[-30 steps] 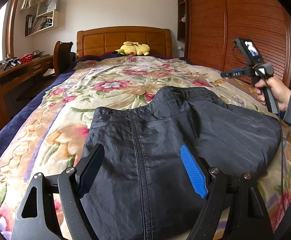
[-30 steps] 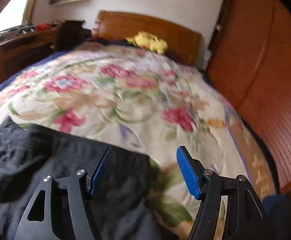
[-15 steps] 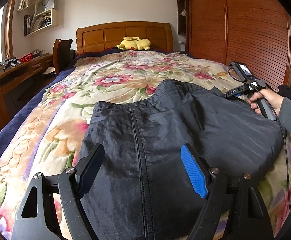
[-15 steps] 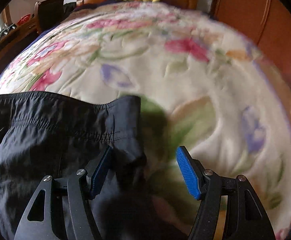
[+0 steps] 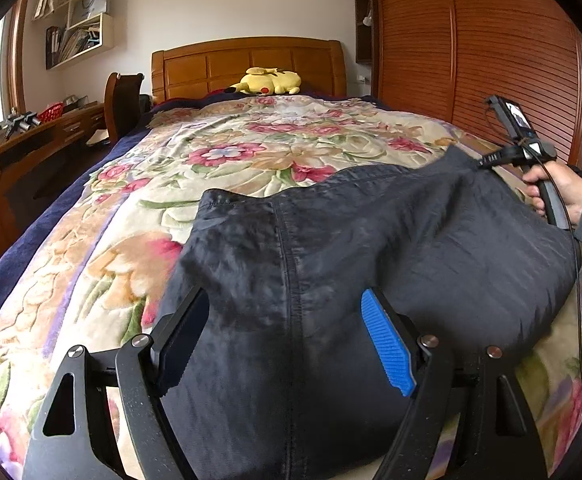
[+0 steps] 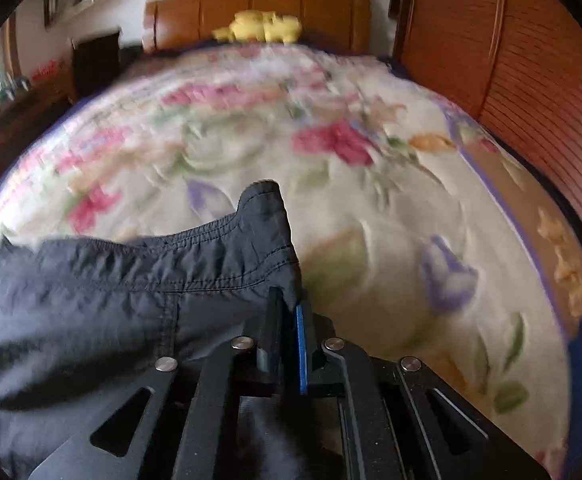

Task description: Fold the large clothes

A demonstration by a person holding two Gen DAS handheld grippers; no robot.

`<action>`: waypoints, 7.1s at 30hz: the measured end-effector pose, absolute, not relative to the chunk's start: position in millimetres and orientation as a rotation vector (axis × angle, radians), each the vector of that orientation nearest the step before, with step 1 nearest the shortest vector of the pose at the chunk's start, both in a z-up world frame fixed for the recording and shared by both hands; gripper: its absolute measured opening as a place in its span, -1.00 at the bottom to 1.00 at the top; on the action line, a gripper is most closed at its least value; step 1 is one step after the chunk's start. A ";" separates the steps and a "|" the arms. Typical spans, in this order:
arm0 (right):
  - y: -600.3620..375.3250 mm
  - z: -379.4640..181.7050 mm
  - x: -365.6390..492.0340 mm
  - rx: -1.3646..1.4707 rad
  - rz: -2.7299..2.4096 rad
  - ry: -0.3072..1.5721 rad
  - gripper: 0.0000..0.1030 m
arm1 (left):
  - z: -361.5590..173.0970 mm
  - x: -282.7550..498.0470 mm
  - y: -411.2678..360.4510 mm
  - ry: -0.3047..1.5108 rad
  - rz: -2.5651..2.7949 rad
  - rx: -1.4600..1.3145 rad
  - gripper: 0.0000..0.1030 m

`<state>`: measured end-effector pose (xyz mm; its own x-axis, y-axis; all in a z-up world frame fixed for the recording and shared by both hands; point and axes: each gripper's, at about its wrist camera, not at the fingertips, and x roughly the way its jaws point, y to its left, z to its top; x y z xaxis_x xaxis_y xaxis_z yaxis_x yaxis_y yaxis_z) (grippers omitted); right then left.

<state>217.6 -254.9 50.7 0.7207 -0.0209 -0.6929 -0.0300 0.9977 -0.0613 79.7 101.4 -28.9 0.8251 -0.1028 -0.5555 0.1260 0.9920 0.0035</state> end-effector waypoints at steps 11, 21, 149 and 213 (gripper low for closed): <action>-227.4 67.3 153.0 -0.101 0.085 0.686 0.23 | -26.4 70.9 111.3 0.579 -0.114 0.035 0.54; -202.5 28.1 31.5 -0.205 0.234 0.653 0.22 | -29.0 60.7 106.3 0.593 -0.138 0.050 0.54; -309.9 11.6 -40.2 0.030 0.175 0.487 0.31 | 101.1 47.1 -138.2 0.403 -0.262 0.343 -0.85; -223.8 31.0 48.9 -0.098 0.295 0.581 0.36 | -26.0 51.2 3.5 0.572 -0.305 0.030 0.52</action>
<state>48.9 -223.8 31.0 0.7954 0.2469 -0.5536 -0.3015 0.9534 -0.0080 51.2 3.5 -26.0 0.7970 -0.2755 -0.5374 0.2921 0.9547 -0.0563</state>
